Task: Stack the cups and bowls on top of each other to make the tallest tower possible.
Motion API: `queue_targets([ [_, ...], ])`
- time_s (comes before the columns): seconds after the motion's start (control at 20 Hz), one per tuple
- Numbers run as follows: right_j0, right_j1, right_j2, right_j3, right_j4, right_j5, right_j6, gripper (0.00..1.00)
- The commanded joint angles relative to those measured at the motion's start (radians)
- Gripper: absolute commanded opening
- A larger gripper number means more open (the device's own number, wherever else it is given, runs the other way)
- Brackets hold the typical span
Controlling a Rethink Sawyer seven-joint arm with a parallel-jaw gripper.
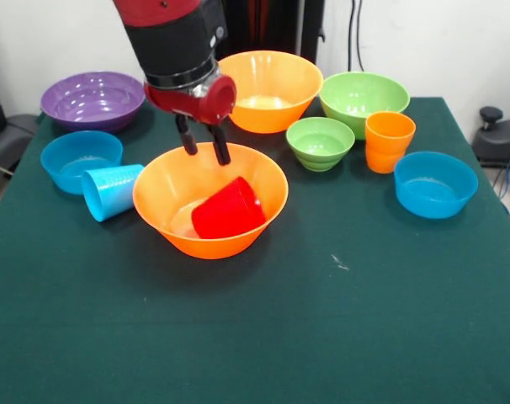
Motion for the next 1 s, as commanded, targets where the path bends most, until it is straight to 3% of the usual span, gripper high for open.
queue_targets([
  [0.05,0.004,0.134,0.037,-0.05,-0.075,-0.079,-0.035,1.0],
  [0.55,0.043,0.126,0.014,-0.048,-0.069,-0.08,0.005,1.0],
  [1.0,0.084,0.061,-0.02,-0.012,-0.098,-0.083,0.012,1.0],
])
